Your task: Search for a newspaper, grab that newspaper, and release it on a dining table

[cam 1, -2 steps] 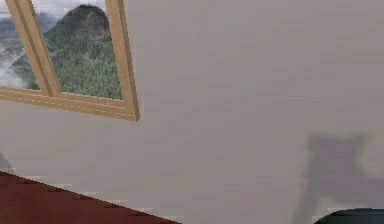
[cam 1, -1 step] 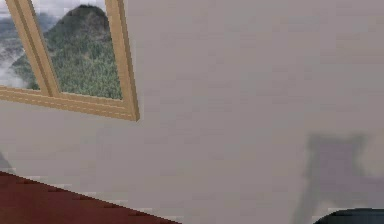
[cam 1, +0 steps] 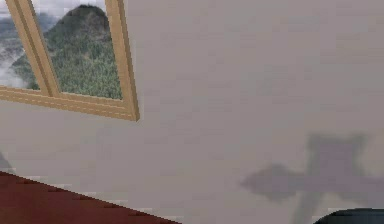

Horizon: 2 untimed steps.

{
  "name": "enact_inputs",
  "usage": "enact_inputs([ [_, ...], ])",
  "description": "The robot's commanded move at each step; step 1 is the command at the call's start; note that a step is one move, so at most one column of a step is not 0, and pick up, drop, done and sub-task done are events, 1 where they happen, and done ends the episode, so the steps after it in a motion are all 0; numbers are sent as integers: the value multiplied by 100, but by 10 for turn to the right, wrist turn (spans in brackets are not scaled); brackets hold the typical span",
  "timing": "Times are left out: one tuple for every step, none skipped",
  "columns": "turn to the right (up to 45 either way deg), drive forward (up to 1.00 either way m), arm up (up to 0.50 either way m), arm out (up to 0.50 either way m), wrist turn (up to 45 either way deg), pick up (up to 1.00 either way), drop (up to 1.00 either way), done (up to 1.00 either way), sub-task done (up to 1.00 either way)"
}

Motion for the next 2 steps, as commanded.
enact_inputs([
  [-450,0,0,0,0,0,0,0,0],
  [-270,0,0,0,0,0,0,0,0],
])
